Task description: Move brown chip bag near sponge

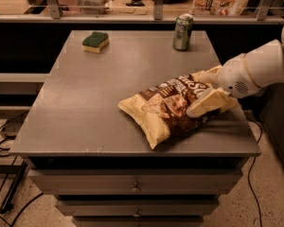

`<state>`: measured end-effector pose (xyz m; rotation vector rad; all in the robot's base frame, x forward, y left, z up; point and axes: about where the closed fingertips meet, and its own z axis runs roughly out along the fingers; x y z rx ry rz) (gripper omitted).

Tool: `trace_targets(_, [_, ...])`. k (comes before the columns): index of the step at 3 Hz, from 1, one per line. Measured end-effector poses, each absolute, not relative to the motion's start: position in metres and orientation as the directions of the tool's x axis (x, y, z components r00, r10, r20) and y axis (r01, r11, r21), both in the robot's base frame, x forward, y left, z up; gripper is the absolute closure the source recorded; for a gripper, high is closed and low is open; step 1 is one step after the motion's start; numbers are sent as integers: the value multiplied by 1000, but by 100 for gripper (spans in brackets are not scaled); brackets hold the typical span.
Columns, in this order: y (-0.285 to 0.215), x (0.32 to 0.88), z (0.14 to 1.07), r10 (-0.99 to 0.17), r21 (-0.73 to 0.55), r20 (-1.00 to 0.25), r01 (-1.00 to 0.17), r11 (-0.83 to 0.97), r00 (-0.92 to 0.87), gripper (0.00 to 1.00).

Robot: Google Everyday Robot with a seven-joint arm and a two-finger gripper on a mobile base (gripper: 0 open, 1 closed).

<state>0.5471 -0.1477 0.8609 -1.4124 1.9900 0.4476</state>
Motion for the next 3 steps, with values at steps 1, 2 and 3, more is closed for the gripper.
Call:
trace_targets(1, [-144, 548, 876, -702, -124, -690, -926, 356, -177, 50])
trace_targets(2, [-132, 555, 900, -666, -157, -736, -928, 339, -119, 81])
trace_targets(3, [-122, 561, 910, -645, -167, -759, -932, 323, -87, 100])
